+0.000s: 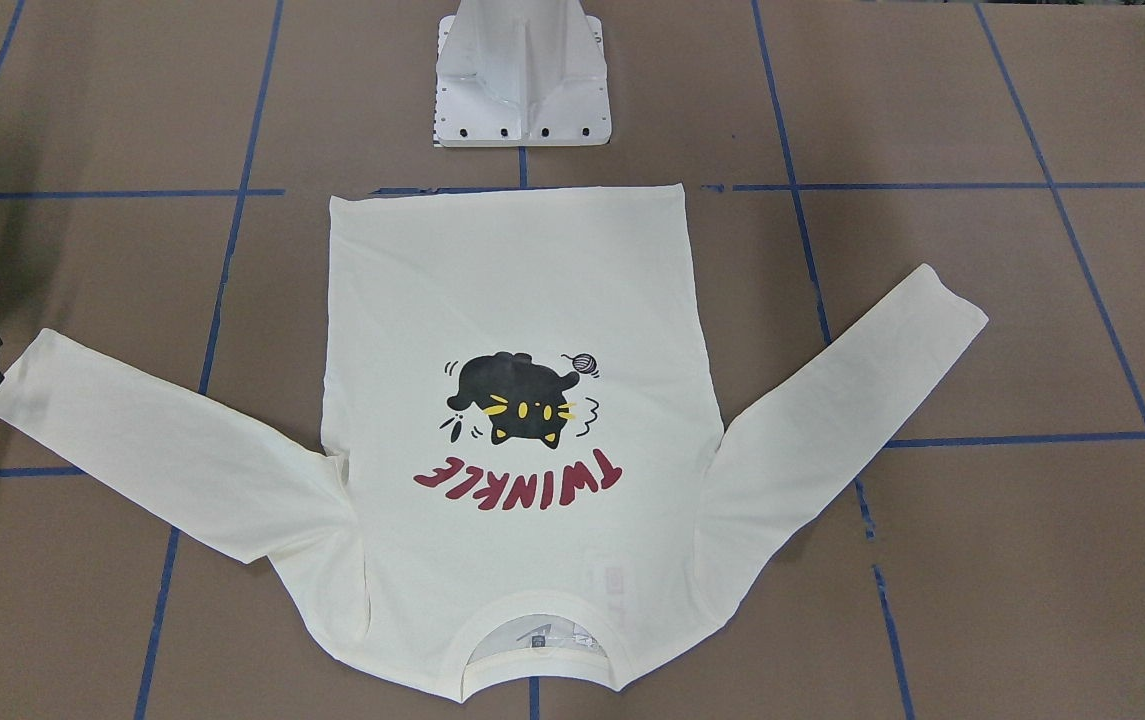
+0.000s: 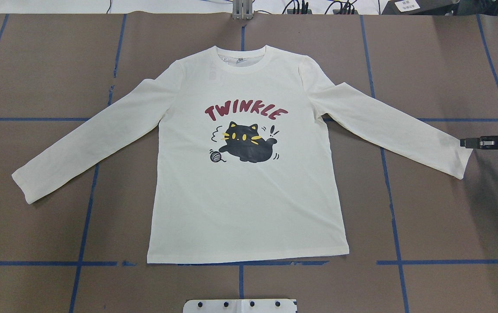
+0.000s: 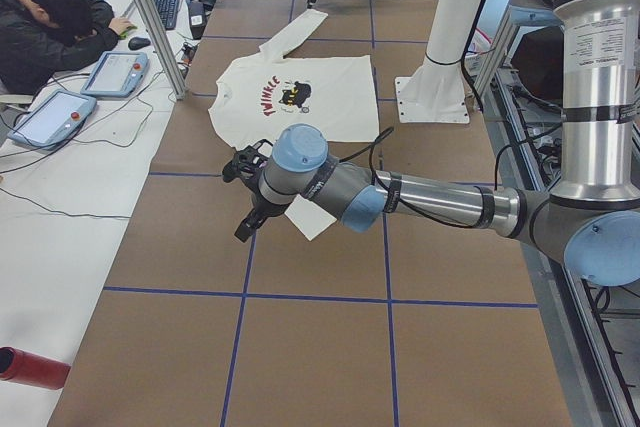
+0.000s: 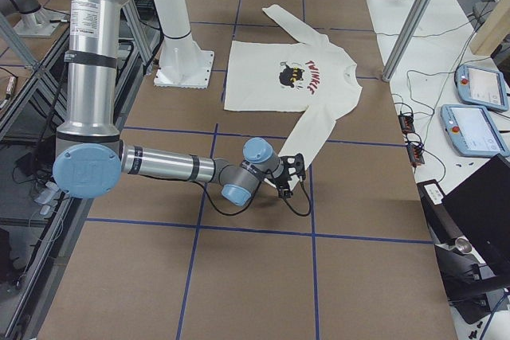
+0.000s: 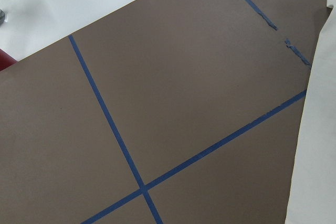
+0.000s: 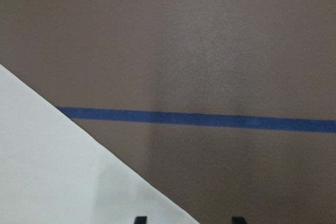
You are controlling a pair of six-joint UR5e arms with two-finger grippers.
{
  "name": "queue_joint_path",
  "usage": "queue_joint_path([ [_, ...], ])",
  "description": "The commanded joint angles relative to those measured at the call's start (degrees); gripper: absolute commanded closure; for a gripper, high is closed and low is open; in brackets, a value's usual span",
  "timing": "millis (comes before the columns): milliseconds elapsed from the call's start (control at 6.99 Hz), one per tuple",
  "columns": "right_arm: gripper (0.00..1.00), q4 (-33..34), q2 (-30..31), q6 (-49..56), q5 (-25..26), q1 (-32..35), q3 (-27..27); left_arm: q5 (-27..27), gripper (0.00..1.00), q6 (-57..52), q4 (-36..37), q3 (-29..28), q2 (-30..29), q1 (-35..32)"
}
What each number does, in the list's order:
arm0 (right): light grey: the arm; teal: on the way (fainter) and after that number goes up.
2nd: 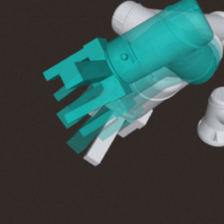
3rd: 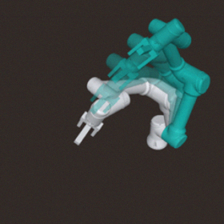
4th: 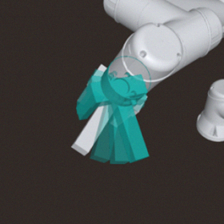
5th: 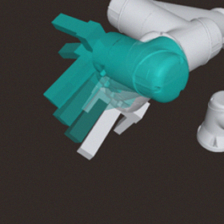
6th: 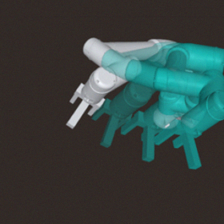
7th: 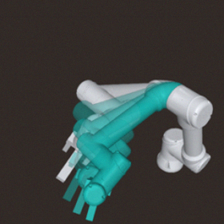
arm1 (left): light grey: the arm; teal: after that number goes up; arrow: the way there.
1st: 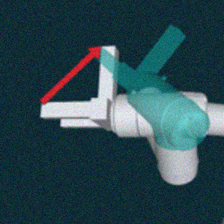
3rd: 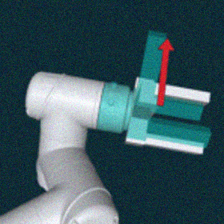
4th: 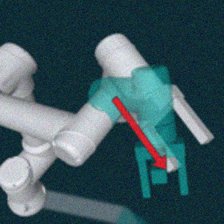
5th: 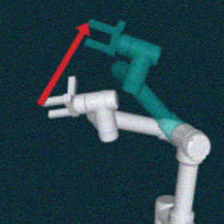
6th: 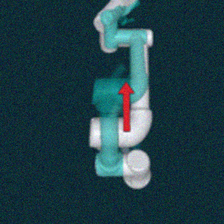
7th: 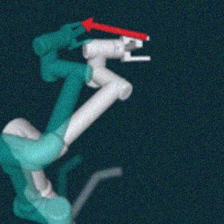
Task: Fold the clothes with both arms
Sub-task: 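Lower the right gripper onto the cream sleeve cuff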
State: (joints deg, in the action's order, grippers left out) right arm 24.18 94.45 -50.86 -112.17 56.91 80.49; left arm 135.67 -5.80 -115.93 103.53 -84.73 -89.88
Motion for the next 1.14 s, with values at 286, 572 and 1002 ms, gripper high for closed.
queue_joint_path([
  [286,0.38,-0.27,-0.24,0.50,-0.15,0.04,-1.04,-0.05,0.00,0.00,0.00,-0.08,0.27,-0.03],
  [572,0.40,-0.36,0.29,0.59,-0.06,0.04,-1.04,0.04,0.00,0.08,0.00,-0.17,0.27,-0.03],
  [1002,0.46,-0.36,0.47,0.59,-0.06,0.04,-1.04,-0.05,0.00,0.08,0.00,-0.17,0.27,0.05],
])
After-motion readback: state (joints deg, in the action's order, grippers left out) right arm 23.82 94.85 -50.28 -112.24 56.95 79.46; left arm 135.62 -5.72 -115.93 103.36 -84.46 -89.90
